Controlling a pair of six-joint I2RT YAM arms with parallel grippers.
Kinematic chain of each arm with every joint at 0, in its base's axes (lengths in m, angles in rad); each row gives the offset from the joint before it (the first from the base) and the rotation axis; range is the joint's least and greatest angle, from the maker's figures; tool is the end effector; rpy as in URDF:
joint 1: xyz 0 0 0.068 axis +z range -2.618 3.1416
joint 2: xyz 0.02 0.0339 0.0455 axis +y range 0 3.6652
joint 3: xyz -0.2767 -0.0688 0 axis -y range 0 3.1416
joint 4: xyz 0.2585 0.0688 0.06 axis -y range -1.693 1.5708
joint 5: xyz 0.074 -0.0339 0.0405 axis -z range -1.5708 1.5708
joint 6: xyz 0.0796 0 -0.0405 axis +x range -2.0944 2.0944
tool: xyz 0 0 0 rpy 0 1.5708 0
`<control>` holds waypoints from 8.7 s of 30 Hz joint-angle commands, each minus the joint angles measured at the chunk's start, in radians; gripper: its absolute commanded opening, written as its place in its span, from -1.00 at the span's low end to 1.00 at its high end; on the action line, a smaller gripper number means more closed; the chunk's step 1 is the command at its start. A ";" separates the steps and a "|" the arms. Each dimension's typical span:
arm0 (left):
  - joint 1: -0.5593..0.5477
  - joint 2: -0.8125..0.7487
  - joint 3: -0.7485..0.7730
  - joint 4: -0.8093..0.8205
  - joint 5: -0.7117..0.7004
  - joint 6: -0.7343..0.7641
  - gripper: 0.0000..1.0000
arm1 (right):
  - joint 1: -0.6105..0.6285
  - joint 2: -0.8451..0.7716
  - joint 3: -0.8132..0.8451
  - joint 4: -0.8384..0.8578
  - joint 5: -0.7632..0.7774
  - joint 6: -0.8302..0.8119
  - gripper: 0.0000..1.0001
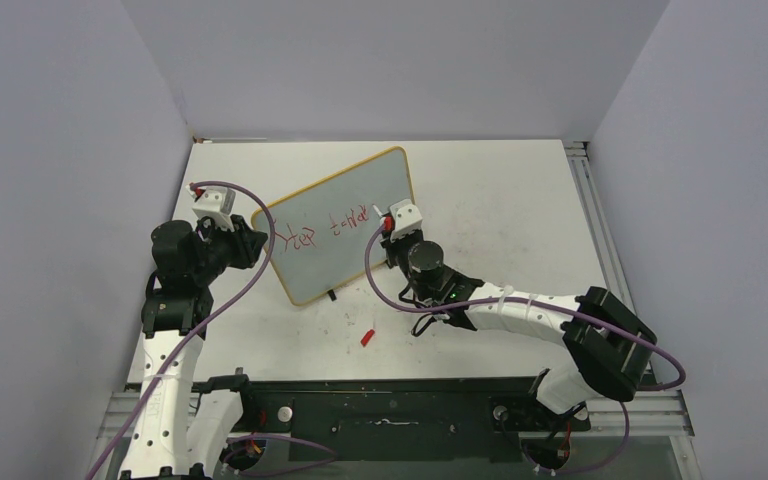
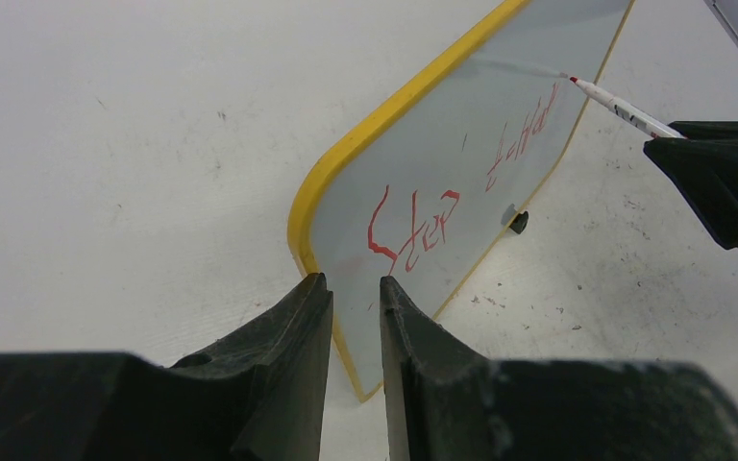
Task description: Write a sentence on the whiteboard
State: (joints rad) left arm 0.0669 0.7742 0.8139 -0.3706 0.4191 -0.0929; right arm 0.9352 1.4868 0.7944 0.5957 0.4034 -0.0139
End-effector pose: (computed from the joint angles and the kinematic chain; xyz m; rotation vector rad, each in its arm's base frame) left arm 0.2185 -0.0178 0.3295 0.1339 1.8884 -0.4154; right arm 0.2511 0.2877 0.2562 -0.4799 1.6020 0.3623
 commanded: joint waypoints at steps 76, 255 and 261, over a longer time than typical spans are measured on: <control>-0.001 -0.008 0.008 0.022 0.002 -0.001 -0.54 | -0.006 0.030 0.037 0.041 0.003 -0.014 -0.89; 0.004 0.007 -0.012 0.037 -0.003 -0.039 -0.47 | 0.188 0.181 0.092 0.104 -0.171 0.058 -0.89; 0.004 0.008 -0.012 0.037 -0.003 -0.039 -0.47 | 0.190 0.179 0.098 0.110 -0.173 0.057 -0.89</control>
State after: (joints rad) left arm 0.0727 0.7860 0.7952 -0.3691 0.4007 -0.1303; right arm 1.1210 1.7184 0.8467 0.6346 0.1997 0.0570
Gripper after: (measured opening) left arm 0.268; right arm 0.152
